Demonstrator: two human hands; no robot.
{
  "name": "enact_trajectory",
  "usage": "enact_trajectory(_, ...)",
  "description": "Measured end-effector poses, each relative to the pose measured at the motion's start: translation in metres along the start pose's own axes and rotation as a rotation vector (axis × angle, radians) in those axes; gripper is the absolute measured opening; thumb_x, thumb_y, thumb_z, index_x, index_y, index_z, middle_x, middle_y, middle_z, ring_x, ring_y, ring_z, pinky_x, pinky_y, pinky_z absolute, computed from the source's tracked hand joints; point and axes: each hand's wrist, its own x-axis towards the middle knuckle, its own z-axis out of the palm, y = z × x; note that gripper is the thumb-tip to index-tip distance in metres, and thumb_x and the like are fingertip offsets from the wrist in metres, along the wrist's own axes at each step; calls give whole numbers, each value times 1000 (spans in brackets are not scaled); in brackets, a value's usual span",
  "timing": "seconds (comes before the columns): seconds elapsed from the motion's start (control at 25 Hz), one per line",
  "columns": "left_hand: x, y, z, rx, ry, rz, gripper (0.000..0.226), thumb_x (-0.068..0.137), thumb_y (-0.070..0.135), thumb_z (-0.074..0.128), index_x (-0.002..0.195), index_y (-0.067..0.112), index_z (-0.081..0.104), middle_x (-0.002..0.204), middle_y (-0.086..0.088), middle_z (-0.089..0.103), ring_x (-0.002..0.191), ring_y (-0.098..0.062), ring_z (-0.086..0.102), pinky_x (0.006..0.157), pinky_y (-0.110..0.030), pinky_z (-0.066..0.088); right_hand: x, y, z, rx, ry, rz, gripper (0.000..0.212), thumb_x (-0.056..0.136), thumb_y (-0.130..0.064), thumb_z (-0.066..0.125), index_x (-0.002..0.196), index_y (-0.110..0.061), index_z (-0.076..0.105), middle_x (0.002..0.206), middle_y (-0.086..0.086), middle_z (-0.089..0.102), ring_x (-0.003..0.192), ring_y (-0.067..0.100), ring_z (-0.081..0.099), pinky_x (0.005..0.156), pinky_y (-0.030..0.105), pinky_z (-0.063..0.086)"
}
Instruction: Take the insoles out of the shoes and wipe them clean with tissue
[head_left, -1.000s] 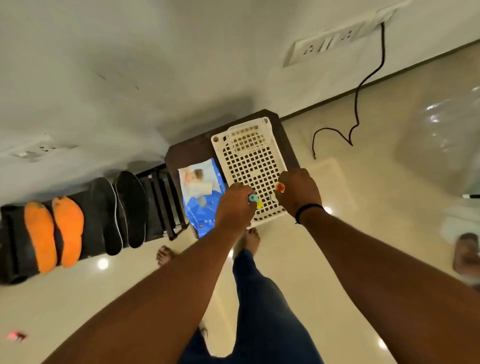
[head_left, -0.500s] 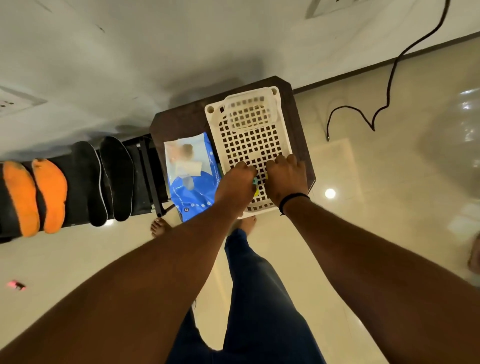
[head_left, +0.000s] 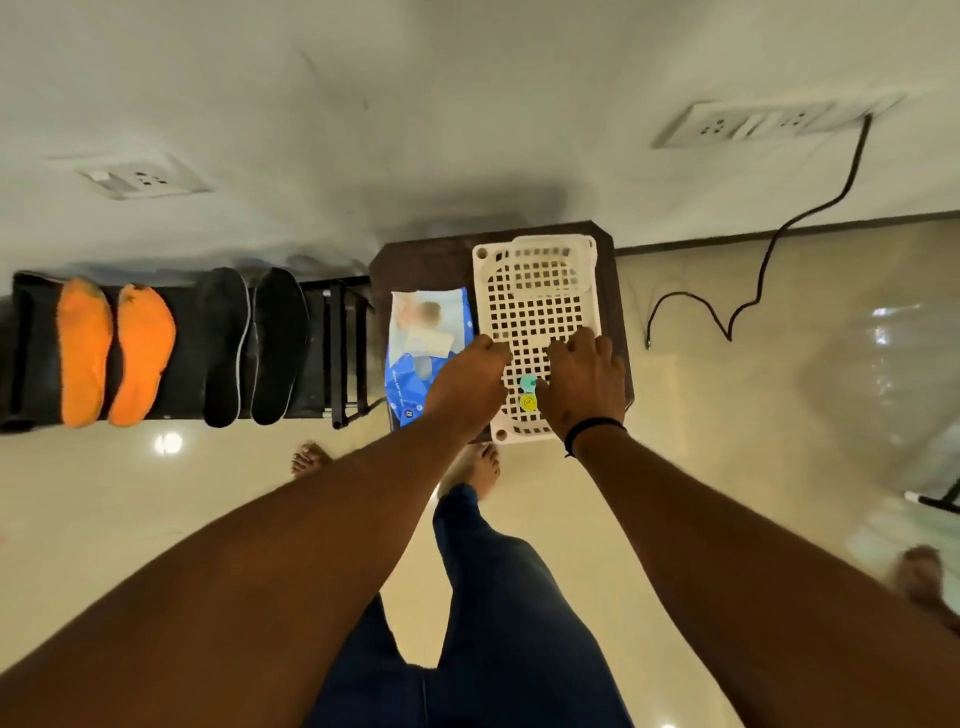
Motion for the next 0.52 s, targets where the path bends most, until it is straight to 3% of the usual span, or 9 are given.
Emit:
enact_trajectory(0.2, -67, -64, -78, -20, 114, -102, 27, 93, 23, 63, 117, 11, 62, 118, -11, 58, 102, -35, 62, 83, -41, 51, -31, -84, -51, -12, -19, -118, 27, 90, -33, 58, 106, -13, 65, 111, 11, 57, 108, 34, 51, 86, 44, 44)
enact_trajectory(0.52, -223, -249, -181, -229, 414, -368, 16, 93, 27, 67, 95, 12, 64, 96, -4, 56, 86, -25, 58, 72, -37, 46, -67, -316, -91, -72, -14, -470, 36, 96, -47, 47, 100, -15, 64, 106, 10, 62, 105, 33, 55, 85, 43, 47)
